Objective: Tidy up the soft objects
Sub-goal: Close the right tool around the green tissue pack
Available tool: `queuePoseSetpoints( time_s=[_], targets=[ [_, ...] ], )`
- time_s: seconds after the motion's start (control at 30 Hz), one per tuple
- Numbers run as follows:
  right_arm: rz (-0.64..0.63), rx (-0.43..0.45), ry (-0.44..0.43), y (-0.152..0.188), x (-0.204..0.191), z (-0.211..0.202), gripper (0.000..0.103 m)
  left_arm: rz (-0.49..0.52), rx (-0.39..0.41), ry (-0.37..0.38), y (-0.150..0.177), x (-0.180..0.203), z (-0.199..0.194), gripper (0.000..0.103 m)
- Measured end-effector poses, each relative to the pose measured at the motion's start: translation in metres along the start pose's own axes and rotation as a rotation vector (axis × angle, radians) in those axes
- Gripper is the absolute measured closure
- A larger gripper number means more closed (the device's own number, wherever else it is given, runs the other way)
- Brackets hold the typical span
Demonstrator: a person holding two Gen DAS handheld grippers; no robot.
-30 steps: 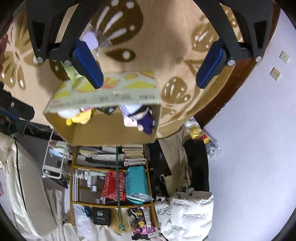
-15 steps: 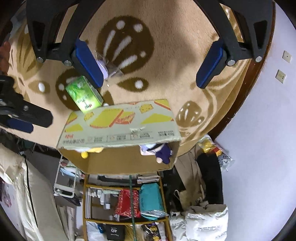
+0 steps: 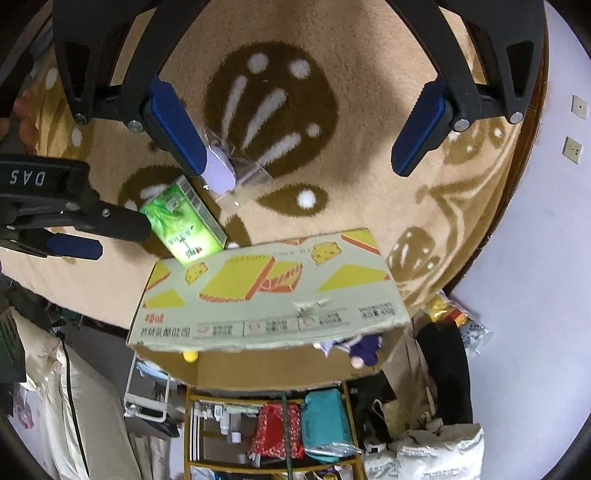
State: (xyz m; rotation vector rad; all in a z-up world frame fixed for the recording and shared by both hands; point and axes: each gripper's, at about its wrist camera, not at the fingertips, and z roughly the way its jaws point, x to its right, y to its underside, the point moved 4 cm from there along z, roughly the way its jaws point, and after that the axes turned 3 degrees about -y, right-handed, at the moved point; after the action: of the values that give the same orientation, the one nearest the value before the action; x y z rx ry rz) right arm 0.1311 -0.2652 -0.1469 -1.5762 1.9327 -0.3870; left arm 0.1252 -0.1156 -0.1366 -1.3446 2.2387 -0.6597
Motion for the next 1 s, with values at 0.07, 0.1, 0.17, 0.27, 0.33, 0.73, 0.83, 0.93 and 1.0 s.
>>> queuePoseSetpoints(
  time_s=[0.07,0.1,0.17,0.27,0.33,0.73,0.83,0.93,1.0],
  targets=[
    [-0.002,-0.017,-0.001,0.002,0.0,0.006,0.008,0.007,-0.019,0.004,0.002,0.003,0.007,0.004],
    [-0.004,-0.025,-0.002,0.003,0.0,0.009,0.008,0.01,-0.026,0.006,0.003,0.004,0.01,0.004],
    [-0.004,-0.038,0.0,0.004,0.001,0.015,0.009,0.011,-0.046,0.016,0.006,0.005,0.016,0.004],
    [0.008,-0.066,-0.012,0.006,0.003,0.023,0.018,0.021,-0.059,0.023,0.008,0.008,0.02,0.004],
    [0.017,-0.08,-0.023,0.007,0.004,0.028,0.018,0.029,-0.061,0.028,0.009,0.01,0.022,0.004],
    [0.02,-0.123,-0.063,0.012,-0.003,0.047,0.026,0.044,-0.098,0.068,0.014,0.021,0.036,0.004],
    [0.021,-0.138,-0.078,0.013,-0.003,0.052,0.037,0.051,-0.107,0.075,0.016,0.025,0.04,0.004],
    [0.027,-0.146,-0.094,0.013,-0.001,0.054,0.044,0.045,-0.124,0.09,0.017,0.028,0.047,0.004],
    [0.018,-0.148,-0.087,0.013,-0.001,0.053,0.045,0.04,-0.131,0.098,0.017,0.028,0.052,0.004]
  ],
)
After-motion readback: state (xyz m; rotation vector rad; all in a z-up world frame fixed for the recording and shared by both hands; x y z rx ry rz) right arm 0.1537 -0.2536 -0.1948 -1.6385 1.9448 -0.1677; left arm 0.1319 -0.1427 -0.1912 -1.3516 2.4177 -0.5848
